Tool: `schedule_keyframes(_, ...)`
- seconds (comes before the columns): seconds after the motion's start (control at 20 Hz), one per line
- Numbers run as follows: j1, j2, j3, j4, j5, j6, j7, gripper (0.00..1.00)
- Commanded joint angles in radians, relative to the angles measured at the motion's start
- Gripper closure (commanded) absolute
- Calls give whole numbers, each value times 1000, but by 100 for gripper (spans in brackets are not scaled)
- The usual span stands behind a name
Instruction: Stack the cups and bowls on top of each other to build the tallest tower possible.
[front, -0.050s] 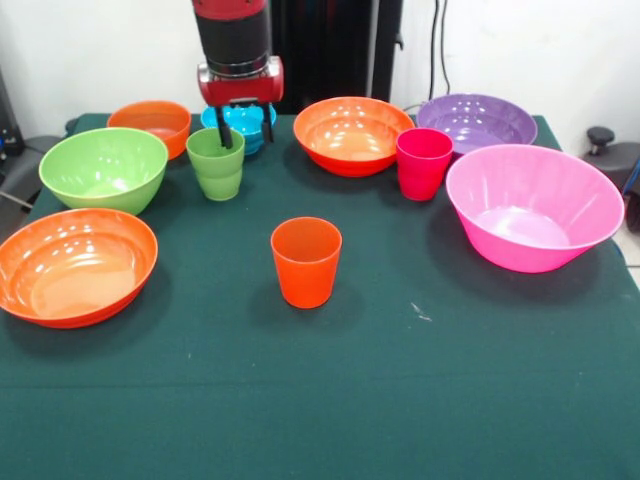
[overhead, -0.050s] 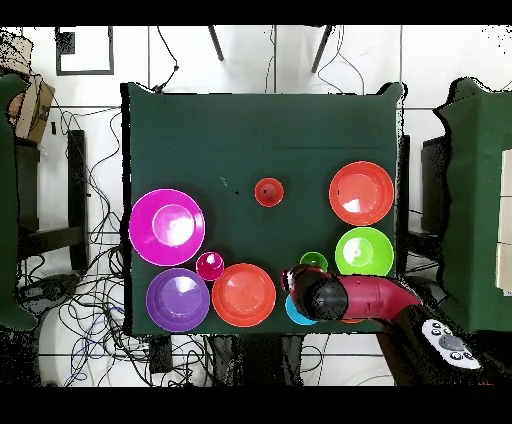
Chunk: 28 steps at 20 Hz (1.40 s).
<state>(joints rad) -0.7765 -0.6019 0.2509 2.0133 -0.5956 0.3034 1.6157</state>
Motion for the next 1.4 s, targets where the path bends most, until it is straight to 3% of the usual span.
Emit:
schedule_keyframes(0.05,23,147,44,-137,-102,-92,1,0)
schedule_keyframes(0.1,17,152,55,-146,-109,-91,-6,0)
schedule_keyframes(0.15,12,158,65,-155,-115,-90,-13,100)
schedule_keyframes(0.35,10,134,72,-152,-146,-137,-12,100)
schedule_keyframes(0.45,-14,114,91,-129,-115,-81,-22,100)
schedule_keyframes(0.7,-24,64,86,-81,-102,-60,-16,100)
schedule_keyframes(1.05,-13,-74,102,4,-49,-3,3,100)
schedule_keyframes(1.4,36,-120,85,35,-23,-25,67,100)
